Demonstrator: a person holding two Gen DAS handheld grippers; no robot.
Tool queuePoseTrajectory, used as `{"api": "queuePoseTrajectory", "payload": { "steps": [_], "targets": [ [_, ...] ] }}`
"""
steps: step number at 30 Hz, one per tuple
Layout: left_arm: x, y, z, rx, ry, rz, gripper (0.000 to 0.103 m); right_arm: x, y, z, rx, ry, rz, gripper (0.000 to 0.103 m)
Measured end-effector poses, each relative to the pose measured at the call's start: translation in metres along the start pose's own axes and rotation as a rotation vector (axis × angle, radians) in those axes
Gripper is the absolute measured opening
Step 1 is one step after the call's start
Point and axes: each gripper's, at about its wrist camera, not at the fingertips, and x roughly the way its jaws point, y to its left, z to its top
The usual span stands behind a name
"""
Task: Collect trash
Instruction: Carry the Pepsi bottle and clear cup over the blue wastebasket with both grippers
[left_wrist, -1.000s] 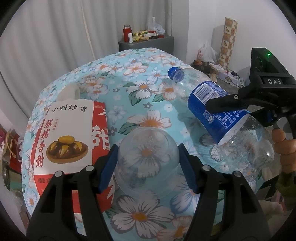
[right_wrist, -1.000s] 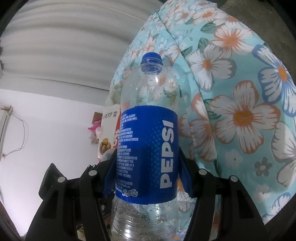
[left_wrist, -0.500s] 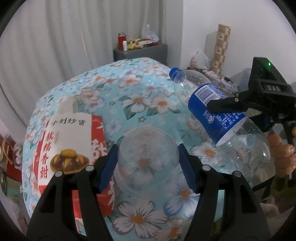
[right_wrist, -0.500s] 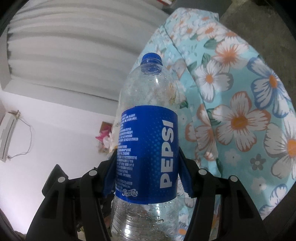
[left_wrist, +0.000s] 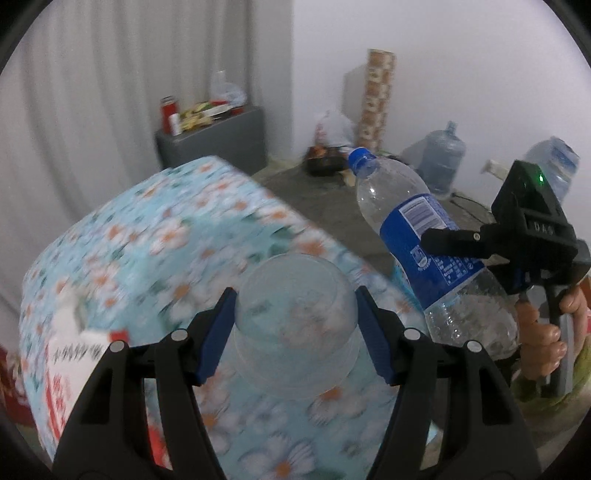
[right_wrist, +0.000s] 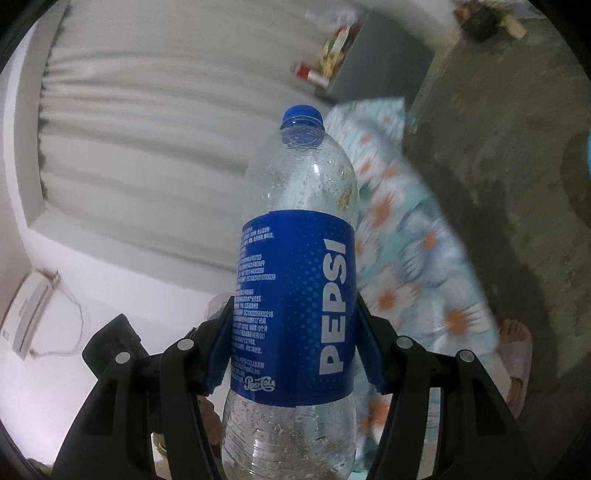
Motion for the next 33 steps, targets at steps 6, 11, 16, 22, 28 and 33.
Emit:
{"api": "queuePoseTrajectory", "payload": {
  "steps": [6, 11, 16, 22, 28, 33],
  "targets": [
    [0.034, -0.049, 0.041, 0.072, 0.018, -0.109, 0.061, -0.066, -0.027, 0.010, 0.044, -0.159, -0.034, 0.058],
    [0.074, -0.092, 0.073, 0.098, 0.063, -0.212, 0.061, -0.117, -0.063, 0.013, 0.111, -0.288, -0.105, 0.058],
    [0.140, -0.152, 0.103, 0.148, 0.144, -0.295, 0.061, -0.160, -0.119, 0.009, 0.219, -0.401, -0.339, 0.058],
    [0.247, -0.218, 0.113, 0.169, 0.314, -0.360, 0.062, -0.180, -0.195, 0.009, 0.382, -0.439, -0.518, 0.058],
    [0.339, -0.274, 0.109, 0.209, 0.434, -0.349, 0.067, -0.181, -0.255, 0.043, 0.452, -0.461, -0.557, 0.060],
    [0.397, -0.283, 0.102, 0.189, 0.454, -0.270, 0.084, -0.172, -0.319, 0.074, 0.555, -0.470, -0.621, 0.073]
  ]
}}
